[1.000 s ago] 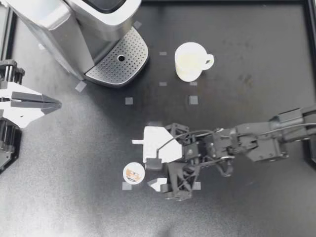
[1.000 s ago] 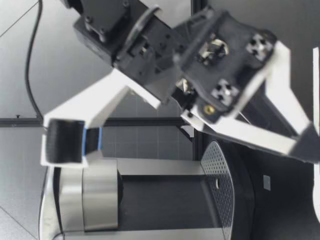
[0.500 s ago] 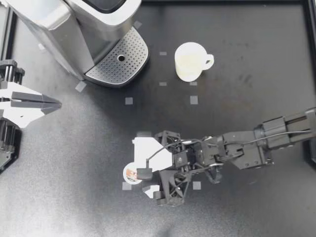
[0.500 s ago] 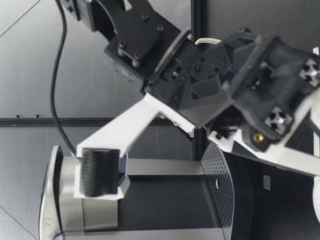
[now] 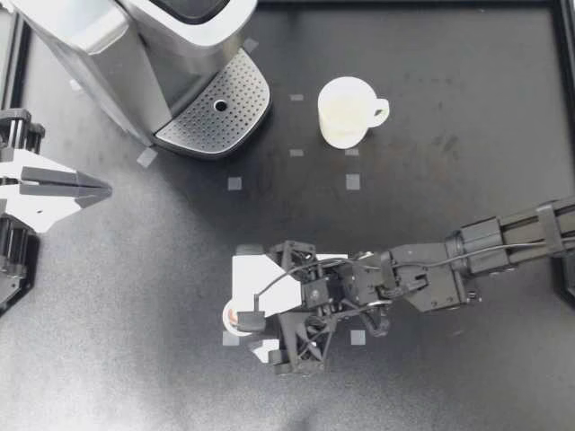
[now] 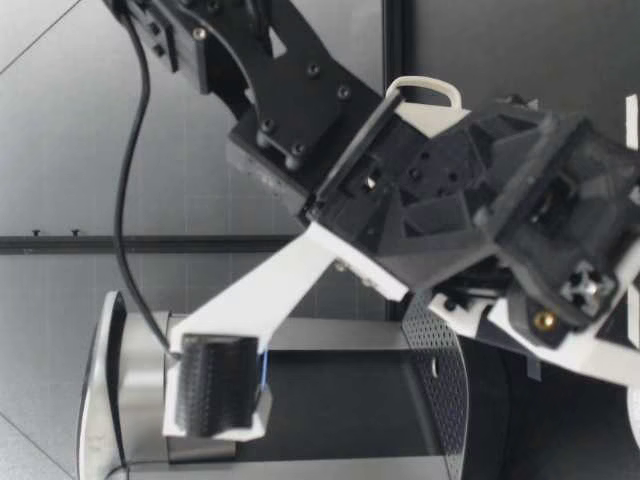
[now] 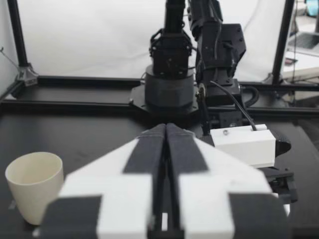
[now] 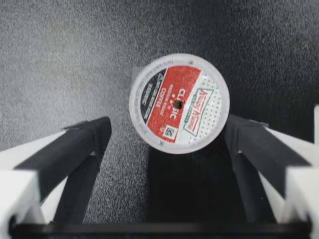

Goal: Place the coffee capsule inside the capsule container, then place the cup onto the center of the cup tray.

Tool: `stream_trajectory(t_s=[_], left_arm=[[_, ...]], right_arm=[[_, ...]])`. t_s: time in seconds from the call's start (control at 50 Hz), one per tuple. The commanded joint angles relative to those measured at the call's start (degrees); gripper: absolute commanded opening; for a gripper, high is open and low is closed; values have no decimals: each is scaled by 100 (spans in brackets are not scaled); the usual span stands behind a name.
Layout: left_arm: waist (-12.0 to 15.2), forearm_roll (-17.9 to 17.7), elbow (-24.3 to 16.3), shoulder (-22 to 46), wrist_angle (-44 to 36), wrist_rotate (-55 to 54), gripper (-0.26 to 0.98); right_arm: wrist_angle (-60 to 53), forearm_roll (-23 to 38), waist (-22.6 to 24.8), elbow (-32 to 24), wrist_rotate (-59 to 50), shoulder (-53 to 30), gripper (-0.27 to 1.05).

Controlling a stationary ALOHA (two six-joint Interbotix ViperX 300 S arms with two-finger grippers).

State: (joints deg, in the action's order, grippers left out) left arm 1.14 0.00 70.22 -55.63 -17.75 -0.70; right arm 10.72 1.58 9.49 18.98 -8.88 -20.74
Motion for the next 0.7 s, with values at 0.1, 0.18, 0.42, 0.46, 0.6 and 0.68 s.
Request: stream_trajectory(t_s=[0.1, 0.18, 0.42, 0.46, 0.6, 0.68], left_arm=[[9, 9, -70, 18, 9, -9, 4], [9, 9, -70, 18, 18, -9, 4], [9, 9, -70, 18, 18, -9, 4], [9, 9, -62, 18, 9, -18, 4], [9, 9, -62, 18, 18, -9, 4], [9, 9, -62, 18, 9, -9, 4]], right_arm=[[-44, 97, -70, -202, -9, 53, 94], [-44, 105, -88, -246, -9, 26, 94], [-53, 114, -132, -343, -9, -53, 94], [-44, 114, -141, -352, -9, -62, 94], [-44, 132, -141, -413, -9, -97, 94], [-26, 132, -141, -431, 0, -132, 94]])
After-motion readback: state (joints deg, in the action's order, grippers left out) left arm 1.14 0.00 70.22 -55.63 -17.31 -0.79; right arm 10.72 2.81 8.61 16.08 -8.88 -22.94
